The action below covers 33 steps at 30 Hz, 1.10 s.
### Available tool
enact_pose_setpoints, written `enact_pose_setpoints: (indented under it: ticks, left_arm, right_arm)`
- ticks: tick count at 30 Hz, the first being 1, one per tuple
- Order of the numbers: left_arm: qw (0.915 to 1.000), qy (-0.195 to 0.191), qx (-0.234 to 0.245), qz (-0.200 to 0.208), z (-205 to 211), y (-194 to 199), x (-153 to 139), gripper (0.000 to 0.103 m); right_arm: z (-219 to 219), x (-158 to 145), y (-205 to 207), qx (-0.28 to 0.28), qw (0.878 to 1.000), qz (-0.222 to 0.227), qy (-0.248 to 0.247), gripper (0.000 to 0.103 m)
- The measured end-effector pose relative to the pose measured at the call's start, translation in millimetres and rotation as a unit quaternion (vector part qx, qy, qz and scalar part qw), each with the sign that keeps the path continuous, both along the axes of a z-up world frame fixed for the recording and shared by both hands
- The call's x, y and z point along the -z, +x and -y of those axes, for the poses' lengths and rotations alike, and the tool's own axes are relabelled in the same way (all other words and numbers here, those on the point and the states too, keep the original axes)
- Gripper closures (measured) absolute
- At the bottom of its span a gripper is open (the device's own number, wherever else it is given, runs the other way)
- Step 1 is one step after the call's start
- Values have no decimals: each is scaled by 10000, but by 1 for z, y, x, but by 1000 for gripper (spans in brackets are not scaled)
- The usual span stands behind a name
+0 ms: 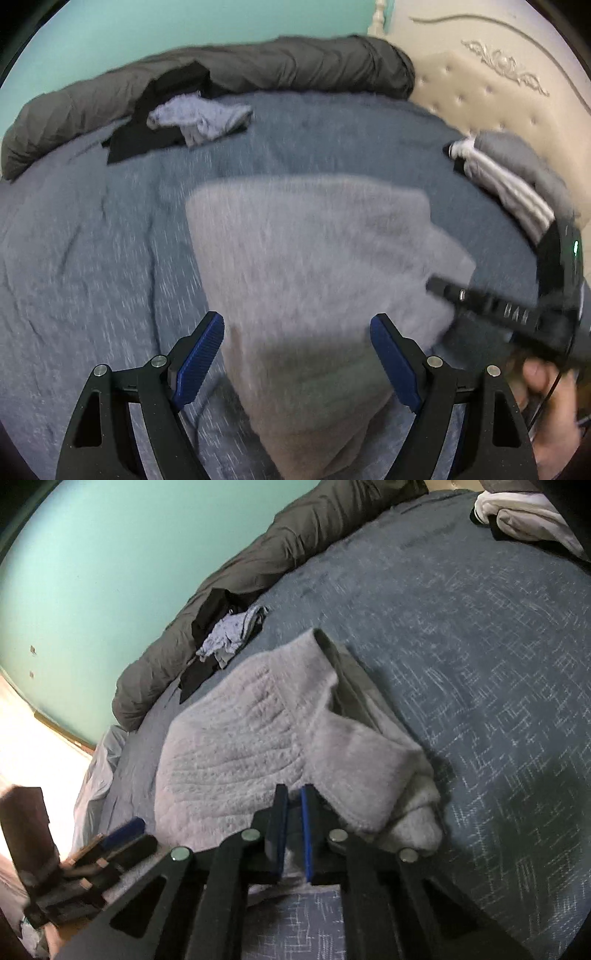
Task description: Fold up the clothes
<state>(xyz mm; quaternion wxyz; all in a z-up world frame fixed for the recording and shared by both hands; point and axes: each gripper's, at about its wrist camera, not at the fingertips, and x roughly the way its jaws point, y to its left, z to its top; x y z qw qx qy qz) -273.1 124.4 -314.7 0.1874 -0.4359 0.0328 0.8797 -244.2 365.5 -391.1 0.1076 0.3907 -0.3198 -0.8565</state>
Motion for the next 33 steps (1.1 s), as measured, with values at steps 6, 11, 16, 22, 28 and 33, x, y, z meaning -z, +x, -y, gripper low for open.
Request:
enact_pose_setpoints:
  ticks: [6, 11, 16, 22, 28, 33]
  left_arm:
    - [9994, -310, -83, 156, -14, -35, 9, 19]
    - [9976, -497, -154, 458, -20, -51, 42, 19]
    - [9973, -592, -111, 431, -18, -50, 42, 17]
    - [9979, -621, -176, 48, -10, -40, 13, 18]
    - [9973, -667, -214, 236, -12, -46, 24, 18]
    - [9963, -703, -253, 416, -15, -49, 36, 18]
  right_arm:
    - [-4, -11, 2, 136, 9996, -158, -174, 97]
    - [-5, -16, 0, 150, 9995, -230, -137, 95]
    - [-16, -22, 2, 361, 9988, -325, -113, 95]
    - [-28, -20, 7, 523, 9976, -326, -315, 95]
    - [-29, -17, 6, 559, 9975, -255, -349, 95]
    - [-35, -14, 7, 608, 9971, -215, -401, 95]
